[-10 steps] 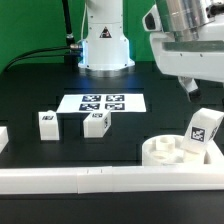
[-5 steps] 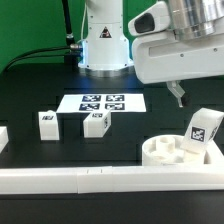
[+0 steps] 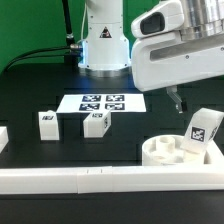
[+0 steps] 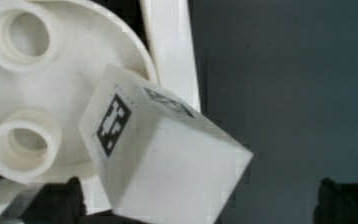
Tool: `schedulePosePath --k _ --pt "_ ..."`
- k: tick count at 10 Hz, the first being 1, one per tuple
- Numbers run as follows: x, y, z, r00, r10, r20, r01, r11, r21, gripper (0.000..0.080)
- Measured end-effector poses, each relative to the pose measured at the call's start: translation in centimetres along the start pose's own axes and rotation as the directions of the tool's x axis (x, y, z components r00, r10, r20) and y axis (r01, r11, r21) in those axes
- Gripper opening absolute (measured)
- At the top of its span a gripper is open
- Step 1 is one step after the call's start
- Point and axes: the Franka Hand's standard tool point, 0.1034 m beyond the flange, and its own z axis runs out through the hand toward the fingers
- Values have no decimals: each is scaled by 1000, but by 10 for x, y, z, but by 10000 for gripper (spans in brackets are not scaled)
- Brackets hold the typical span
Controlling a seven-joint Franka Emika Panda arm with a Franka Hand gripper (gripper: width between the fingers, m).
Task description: Assemble stool
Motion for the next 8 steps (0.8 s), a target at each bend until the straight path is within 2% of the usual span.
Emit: schedulePosePath --k 1,2,4,6,8 --pt "-1 -1 2 973 -231 26 232 971 -50 649" --pt "1 -2 1 916 -397 54 400 914 -69 649" --pt "0 2 11 776 -622 101 630 773 -77 649" --pt "-4 10 25 686 -716 130 727 684 -61 649" --pt "-4 13 27 703 -699 131 710 701 -63 623"
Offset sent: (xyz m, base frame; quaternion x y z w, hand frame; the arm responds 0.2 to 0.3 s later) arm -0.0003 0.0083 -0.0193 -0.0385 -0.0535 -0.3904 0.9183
